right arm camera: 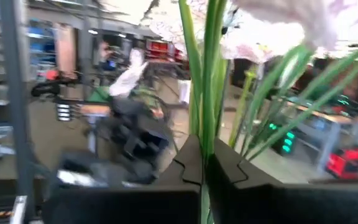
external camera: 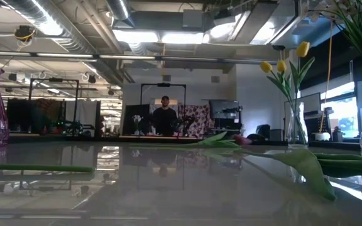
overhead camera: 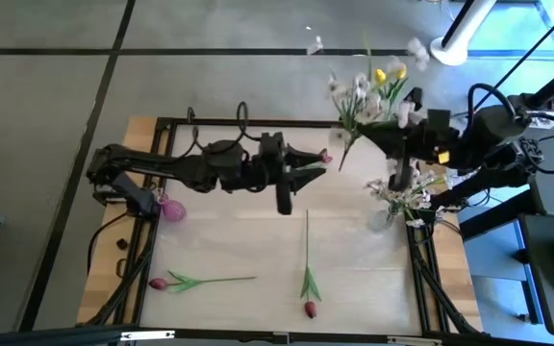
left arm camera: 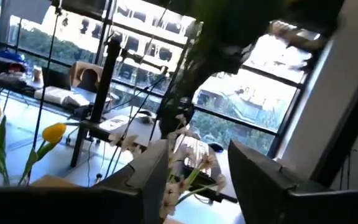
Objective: Sort flowers into vase by color
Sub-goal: Put the white flowers into the bottom transparent vase
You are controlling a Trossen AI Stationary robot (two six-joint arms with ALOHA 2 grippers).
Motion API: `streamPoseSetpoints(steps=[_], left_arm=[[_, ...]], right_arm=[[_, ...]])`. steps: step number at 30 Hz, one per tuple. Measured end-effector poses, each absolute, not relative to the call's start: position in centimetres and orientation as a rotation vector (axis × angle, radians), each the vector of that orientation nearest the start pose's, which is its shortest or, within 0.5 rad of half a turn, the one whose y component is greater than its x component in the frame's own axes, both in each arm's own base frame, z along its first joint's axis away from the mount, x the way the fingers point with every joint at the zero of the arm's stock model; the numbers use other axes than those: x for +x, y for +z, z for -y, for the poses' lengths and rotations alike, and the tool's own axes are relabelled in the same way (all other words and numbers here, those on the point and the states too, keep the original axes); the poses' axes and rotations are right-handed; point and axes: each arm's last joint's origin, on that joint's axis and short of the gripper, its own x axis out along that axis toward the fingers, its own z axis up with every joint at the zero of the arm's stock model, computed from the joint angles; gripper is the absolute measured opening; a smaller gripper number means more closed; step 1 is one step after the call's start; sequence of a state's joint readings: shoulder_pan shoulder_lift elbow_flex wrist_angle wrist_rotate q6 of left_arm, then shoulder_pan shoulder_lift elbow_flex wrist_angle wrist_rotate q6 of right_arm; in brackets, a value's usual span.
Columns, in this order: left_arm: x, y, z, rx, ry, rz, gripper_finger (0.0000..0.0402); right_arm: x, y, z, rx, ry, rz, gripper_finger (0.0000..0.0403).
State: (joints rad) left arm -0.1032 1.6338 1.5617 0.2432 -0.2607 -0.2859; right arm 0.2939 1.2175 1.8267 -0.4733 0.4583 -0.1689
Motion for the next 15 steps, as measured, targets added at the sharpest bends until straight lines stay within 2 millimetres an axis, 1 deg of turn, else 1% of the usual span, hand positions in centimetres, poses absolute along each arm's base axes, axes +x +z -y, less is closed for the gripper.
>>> streamPoseSetpoints(steps=[3,7,11,15], left_arm=[[38.7,41.9,2.9,-0.298,0.142,0.196,0.0186],[39.4,41.2,2.8,-0.211,0.169,0.194,0.0204],[40.1,40.6,3.1,-0.158,0.127,0.194,0.0204],[40.1,40.7,3.3,-0.182,0.125,0.21,0.0186]], right_arm=[[19.1,55.2,-4.6,-0.118,-0.116,0.121,0.0002],[20.6,54.6,-5.1,-0.13,-0.085,0.092,0.0002],[21.6,54.1,-5.5,-0.137,-0.081,0.069,0.0002],[22.3,53.8,-5.6,-0.142,-0.088,0.054,0.0003]])
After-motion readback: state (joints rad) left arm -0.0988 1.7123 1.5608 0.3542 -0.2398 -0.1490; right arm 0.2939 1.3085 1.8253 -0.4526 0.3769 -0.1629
